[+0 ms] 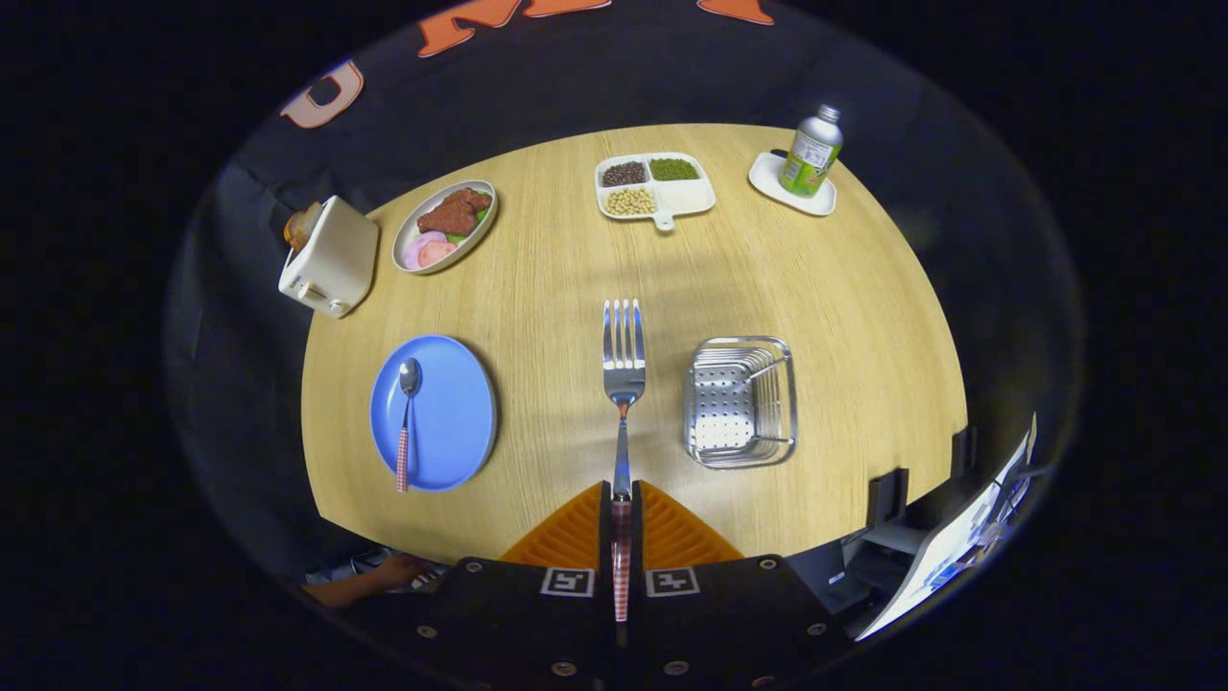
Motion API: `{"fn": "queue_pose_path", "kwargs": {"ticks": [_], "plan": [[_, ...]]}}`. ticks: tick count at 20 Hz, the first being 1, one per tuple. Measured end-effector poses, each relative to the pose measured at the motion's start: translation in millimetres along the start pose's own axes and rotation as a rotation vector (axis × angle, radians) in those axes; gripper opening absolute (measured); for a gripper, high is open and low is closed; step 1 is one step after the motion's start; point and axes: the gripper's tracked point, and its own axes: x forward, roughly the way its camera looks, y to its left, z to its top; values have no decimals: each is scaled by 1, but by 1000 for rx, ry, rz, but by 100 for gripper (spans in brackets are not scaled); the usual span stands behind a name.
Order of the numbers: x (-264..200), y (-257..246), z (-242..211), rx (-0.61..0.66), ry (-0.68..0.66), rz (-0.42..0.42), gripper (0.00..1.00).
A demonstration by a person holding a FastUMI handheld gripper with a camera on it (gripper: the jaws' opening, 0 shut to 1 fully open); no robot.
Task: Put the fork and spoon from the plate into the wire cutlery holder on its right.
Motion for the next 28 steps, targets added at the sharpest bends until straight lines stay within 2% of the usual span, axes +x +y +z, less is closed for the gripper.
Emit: {"fn": "queue_pose_path", "kwargs": {"ticks": [6,14,21,28], "plan": [[0,-44,-21,6,194,18,5],[12,-62,-24,-4,415,104,5],[19,-64,-3,-47,504,115,7],[19,-65,11,-44,501,130,13]]}}
